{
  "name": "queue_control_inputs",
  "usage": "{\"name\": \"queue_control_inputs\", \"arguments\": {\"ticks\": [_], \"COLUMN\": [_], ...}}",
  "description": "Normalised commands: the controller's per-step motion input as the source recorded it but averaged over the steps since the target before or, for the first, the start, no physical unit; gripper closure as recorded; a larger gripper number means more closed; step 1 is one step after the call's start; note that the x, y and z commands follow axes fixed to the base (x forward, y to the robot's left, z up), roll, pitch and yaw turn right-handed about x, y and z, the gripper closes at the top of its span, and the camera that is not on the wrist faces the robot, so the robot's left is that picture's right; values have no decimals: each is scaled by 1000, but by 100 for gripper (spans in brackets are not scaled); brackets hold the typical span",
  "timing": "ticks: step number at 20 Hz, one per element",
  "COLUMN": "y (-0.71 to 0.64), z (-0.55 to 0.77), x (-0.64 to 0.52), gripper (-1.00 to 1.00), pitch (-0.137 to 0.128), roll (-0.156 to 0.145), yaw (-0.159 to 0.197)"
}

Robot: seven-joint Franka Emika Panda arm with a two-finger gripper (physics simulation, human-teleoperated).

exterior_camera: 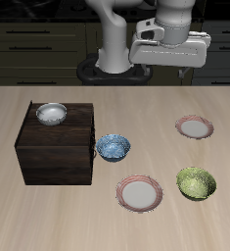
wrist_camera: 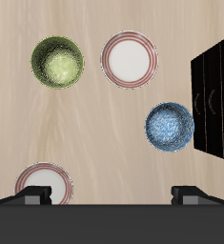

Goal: Place the green bowl on the plate next to the green bowl

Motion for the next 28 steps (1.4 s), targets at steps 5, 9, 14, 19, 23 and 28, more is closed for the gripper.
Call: {"name": "queue_control_inputs", "arguments": {"ticks": [5, 9, 14, 19, 23, 28], "y": [214, 193, 257, 143, 203, 100], "z": [69, 26, 42, 46, 76, 121], "x": [232, 273, 307, 195, 258, 255], "gripper": [-100, -100, -100, -100, -100, -100], "pitch": [-11, 4, -6, -11, -19, -44], "roll": [26, 29, 0, -3, 21, -7], "yaw": [-14, -4, 15, 8, 8, -3]}}
